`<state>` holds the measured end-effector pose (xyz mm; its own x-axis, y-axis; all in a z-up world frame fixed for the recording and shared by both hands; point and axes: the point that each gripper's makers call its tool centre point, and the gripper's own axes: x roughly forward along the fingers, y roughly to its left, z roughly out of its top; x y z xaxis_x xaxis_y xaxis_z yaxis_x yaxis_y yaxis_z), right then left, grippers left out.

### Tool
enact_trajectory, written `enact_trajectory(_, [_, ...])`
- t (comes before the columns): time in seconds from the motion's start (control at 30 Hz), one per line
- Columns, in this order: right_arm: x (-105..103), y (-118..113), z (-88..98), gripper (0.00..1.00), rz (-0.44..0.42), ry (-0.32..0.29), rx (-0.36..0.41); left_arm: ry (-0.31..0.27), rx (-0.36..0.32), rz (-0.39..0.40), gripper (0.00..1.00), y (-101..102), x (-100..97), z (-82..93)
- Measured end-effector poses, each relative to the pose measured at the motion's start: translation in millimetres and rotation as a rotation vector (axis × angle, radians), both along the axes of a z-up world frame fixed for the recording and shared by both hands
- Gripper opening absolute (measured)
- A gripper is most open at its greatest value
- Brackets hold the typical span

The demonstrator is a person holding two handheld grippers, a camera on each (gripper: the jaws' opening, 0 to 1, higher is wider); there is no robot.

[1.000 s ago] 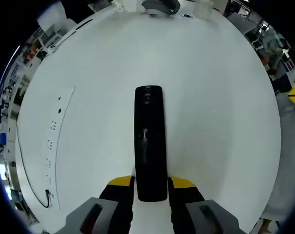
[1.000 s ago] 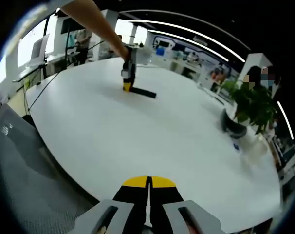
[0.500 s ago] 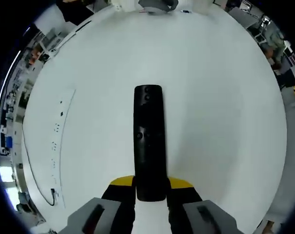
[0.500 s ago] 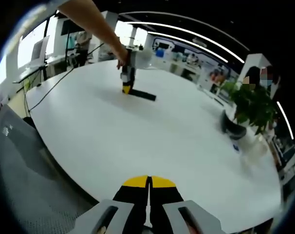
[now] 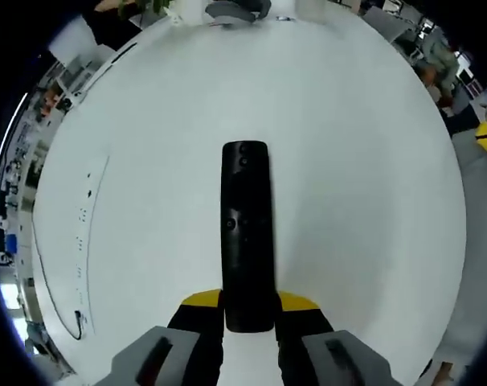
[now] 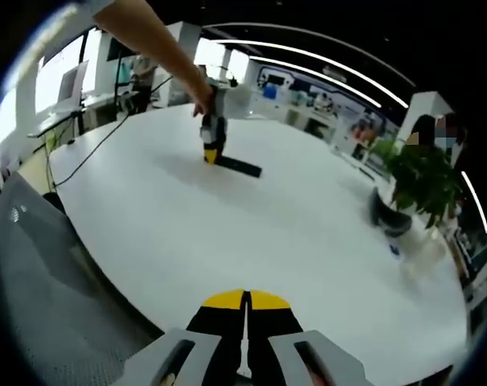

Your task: Press the specified remote control buttons in sequence, fully releasing each button before pressing the next.

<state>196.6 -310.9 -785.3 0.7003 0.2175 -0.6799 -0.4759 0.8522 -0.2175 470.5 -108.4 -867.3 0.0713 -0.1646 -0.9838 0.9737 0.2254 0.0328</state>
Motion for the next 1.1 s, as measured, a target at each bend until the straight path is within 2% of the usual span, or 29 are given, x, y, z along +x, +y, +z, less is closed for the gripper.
enact_trajectory(0.03, [0,-1,-1.0,0.0,-0.006,0.008,-0.002,0.014,-0.009,0.007,0.23,0,-2.5,-0.2])
enact_trajectory(0.17, [0,-1,-0.2,0.0,-0.009,0.003,0.007,-0.009,-0.014,-0.011,0.23,0,-10.1,-1.4])
enact_trajectory(0.33, [-1,4,1.4,0.0,0.01,-0.002,0.014,-0.004,-0.018,-0.027,0.23,-1,-24.8,-1.9])
enact_trajectory(0.57, [-1,4,5.0,0.0,0.005,-0.017,0.026,-0.002,0.007,-0.086,0.23,-4,-44.7,-2.7])
enact_trajectory(1.1, [0,2,5.5,0.0,-0.001,-0.027,0.015,0.002,0.02,-0.057,0.23,-5,-63.7,-1.4])
